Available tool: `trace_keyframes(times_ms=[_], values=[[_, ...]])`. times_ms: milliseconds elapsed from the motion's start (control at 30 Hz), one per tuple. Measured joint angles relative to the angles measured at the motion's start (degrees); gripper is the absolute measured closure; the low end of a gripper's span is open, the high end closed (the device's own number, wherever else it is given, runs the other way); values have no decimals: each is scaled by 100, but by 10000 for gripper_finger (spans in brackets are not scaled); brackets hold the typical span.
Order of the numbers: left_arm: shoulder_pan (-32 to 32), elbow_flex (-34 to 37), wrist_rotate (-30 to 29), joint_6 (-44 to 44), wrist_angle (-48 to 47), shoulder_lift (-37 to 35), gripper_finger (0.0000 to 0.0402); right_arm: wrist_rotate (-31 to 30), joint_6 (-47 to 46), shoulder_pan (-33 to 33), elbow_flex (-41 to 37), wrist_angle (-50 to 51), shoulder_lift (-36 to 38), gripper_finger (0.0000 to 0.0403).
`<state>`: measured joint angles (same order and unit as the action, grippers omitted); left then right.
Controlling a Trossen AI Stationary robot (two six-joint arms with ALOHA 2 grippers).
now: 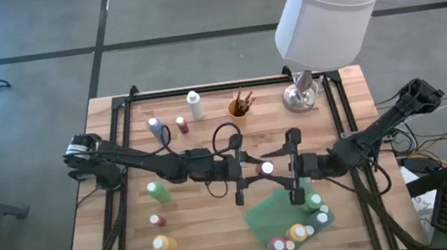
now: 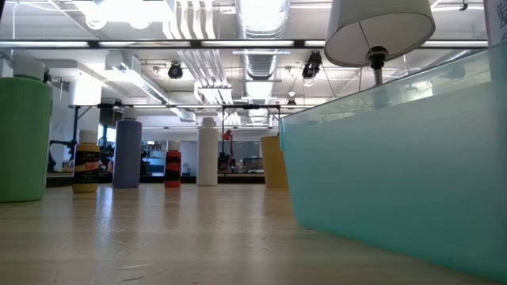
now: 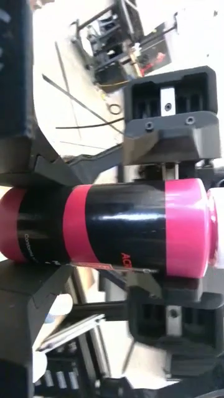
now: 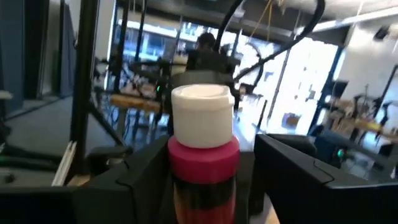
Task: Pick & Place Paint Supplies
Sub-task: Put the pink paint bottle into the green bin
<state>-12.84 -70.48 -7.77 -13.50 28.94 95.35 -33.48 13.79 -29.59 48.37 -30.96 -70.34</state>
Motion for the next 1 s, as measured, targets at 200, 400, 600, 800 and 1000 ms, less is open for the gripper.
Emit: trace_keyframes(times_ms=[200,400,600,800,1000], values=[[-2,-154,-175,105,-1463,-360,265,-17,-763,-259,444,1805,280,131],[0,-714,-432,545,-3728,-463,266,-17,-1895,-298,1262,4082,206,99],[2,-1369,-518,1238,-5619,-450,266,-34,-2687,-266,1964,5671,-41,78],[0,-1832,-435,1753,-6469,-450,266,-111,-2644,-225,2299,5830,-223,72],[0,-1902,67,1950,-6844,-446,266,-61,-2629,16,2499,5864,-263,85]])
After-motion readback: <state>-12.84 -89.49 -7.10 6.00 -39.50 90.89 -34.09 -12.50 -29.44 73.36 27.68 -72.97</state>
